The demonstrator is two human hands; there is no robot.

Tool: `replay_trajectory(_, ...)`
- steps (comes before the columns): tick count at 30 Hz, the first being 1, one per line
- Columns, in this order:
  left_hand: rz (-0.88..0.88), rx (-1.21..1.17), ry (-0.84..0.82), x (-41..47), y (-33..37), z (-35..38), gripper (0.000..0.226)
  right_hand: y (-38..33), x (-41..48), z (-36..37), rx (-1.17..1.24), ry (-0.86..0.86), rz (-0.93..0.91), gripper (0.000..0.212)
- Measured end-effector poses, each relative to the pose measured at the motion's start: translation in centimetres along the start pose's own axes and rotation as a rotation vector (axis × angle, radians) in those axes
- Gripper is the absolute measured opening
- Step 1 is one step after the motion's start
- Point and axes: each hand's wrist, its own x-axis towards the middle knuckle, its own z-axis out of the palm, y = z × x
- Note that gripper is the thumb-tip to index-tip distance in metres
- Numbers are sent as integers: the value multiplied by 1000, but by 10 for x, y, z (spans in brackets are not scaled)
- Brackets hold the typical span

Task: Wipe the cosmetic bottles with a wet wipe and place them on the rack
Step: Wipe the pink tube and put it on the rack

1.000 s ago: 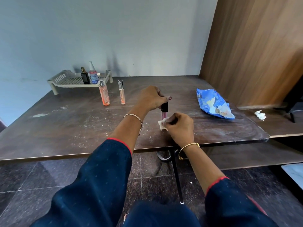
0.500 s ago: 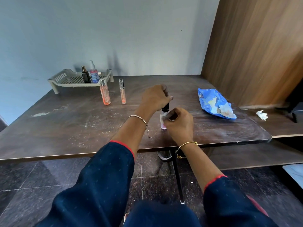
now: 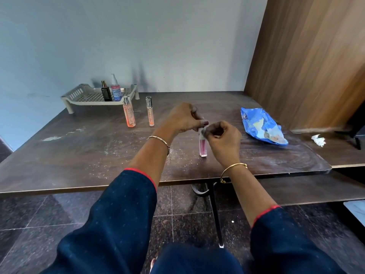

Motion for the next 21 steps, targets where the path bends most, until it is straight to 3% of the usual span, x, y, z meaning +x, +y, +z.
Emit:
replay_trajectory(5,-14,37,48,3,-3,5,18,5,0,1,-16,-3,4,30)
replay_trajectory(15,-61,-26,40,5,-2,2,18,23,-12,0,-354,-182,18,23)
replay_trajectory(21,0,54,41,4,1,6,23,16,-18,0,-226,-57,-20,13)
